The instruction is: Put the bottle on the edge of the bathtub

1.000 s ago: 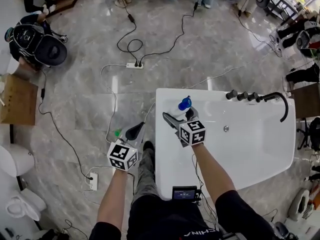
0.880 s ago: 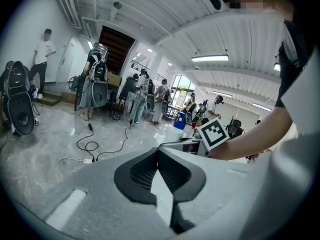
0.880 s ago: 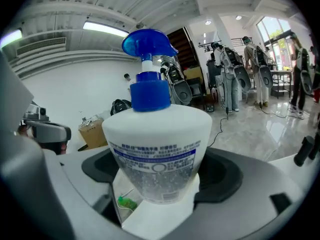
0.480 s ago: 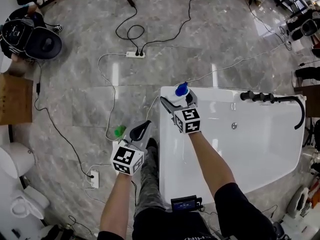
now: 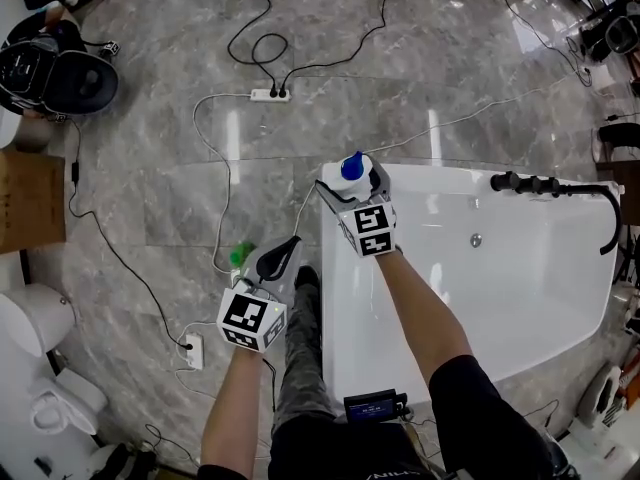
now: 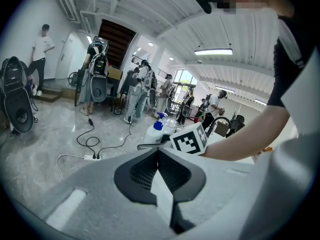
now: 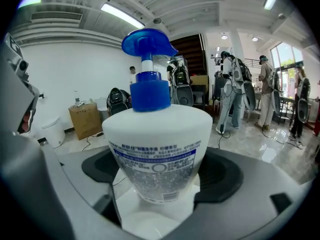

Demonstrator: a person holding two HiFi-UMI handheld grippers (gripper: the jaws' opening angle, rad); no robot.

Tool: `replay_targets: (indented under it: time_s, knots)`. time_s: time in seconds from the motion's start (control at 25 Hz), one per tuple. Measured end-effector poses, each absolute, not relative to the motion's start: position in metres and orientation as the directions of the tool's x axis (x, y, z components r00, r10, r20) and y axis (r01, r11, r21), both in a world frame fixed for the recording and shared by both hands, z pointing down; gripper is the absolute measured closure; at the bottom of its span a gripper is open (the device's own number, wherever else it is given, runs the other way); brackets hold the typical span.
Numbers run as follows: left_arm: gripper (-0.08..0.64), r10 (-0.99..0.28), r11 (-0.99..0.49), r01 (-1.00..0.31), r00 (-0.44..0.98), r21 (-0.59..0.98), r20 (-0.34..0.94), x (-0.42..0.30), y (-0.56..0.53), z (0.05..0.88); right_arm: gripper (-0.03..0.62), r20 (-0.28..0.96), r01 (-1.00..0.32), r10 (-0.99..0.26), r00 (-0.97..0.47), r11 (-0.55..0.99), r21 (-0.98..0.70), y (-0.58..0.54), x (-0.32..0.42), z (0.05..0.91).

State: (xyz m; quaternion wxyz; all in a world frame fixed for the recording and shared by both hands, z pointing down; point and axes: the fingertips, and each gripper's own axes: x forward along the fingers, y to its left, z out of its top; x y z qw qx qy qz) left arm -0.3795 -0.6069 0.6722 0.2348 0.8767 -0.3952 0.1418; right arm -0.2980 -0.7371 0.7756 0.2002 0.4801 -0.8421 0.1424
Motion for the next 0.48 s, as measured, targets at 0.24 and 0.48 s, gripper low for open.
replay_targets:
  time_s: [0.24, 0.48]
  knots:
    - [0.551, -0.624, -0.576, -0.759, 0.647, 0.302, 0.437, -0.3810, -0.6053, 0.6750, 0.116, 0.444, -0.865, -0.761, -0.473, 0.498, -0.067, -0.7418, -0.2968, 0.7779]
    - [0.551, -0.629, -0.574, -0.761, 0.646, 0.302, 0.432, -0.3804, -0.6074, 0.6779, 0.115, 0.421, -0.867, -0.771, -0.477, 0.491, -0.083, -0.7419, -0.2974, 0.7783]
